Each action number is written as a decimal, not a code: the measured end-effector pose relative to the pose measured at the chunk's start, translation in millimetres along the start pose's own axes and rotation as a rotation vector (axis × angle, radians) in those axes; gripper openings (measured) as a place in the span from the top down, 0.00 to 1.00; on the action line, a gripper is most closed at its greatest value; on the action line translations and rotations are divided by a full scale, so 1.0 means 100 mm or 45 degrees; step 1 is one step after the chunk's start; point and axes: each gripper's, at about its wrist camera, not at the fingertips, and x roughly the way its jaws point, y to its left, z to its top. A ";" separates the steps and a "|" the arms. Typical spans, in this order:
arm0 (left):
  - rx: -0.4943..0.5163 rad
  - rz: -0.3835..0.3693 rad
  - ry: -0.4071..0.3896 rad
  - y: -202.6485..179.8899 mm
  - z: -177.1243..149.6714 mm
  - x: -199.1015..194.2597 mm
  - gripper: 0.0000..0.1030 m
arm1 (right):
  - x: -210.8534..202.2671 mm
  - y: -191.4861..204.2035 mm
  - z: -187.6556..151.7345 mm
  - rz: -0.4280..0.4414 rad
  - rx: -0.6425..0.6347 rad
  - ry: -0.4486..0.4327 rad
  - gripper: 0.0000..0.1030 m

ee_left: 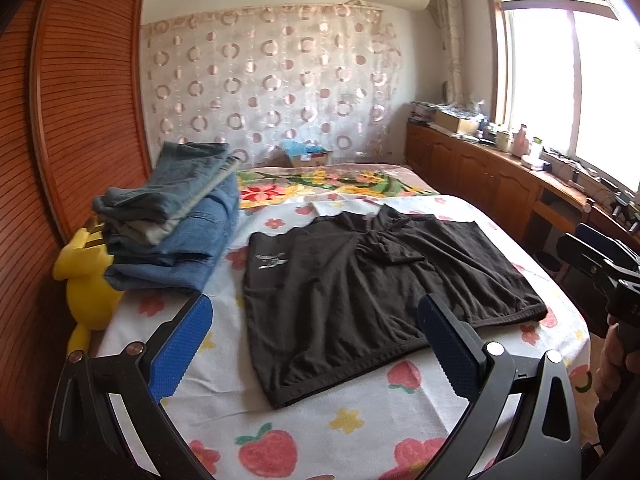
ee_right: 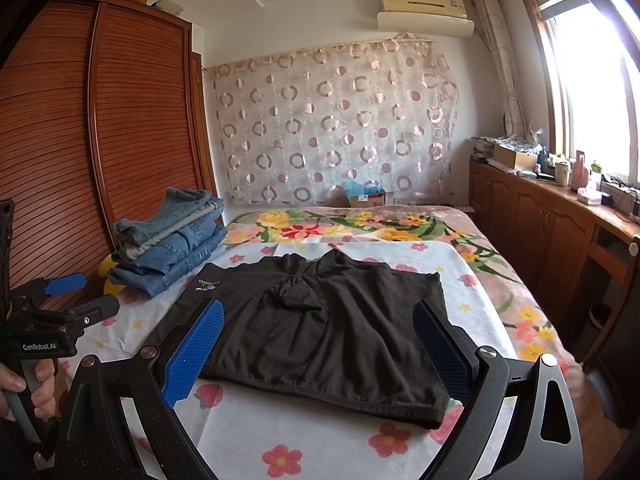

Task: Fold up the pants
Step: 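Move the right tool to the black pants' leg hem and close on it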

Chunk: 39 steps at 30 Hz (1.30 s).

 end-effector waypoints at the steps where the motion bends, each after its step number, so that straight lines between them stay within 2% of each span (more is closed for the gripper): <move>1: 0.007 -0.001 0.001 -0.02 0.01 0.02 0.00 | 0.01 -0.01 0.00 0.000 -0.001 0.000 0.07; 4: 0.028 0.000 0.031 -0.06 0.04 0.12 0.00 | 0.05 -0.03 0.01 -0.009 -0.009 0.001 0.07; 9: 0.043 -0.072 0.088 -0.09 0.08 0.30 0.00 | 0.12 -0.05 0.01 -0.037 -0.028 0.014 0.07; 14: 0.066 -0.099 0.124 -0.13 0.10 0.47 0.00 | 0.20 -0.09 0.03 -0.046 -0.028 0.046 0.07; 22: 0.109 -0.171 0.181 -0.21 0.16 0.76 0.00 | 0.39 -0.21 0.17 -0.069 -0.041 0.129 0.14; 28: 0.133 -0.251 0.228 -0.28 0.21 0.95 0.00 | 0.55 -0.36 0.32 -0.056 -0.058 0.206 0.25; 29: 0.138 -0.259 0.231 -0.28 0.22 0.96 0.00 | 0.57 -0.39 0.35 -0.047 -0.058 0.220 0.31; 39: 0.202 -0.270 0.234 -0.39 0.30 1.08 0.00 | 1.06 -0.64 0.54 -0.064 -0.052 0.352 0.53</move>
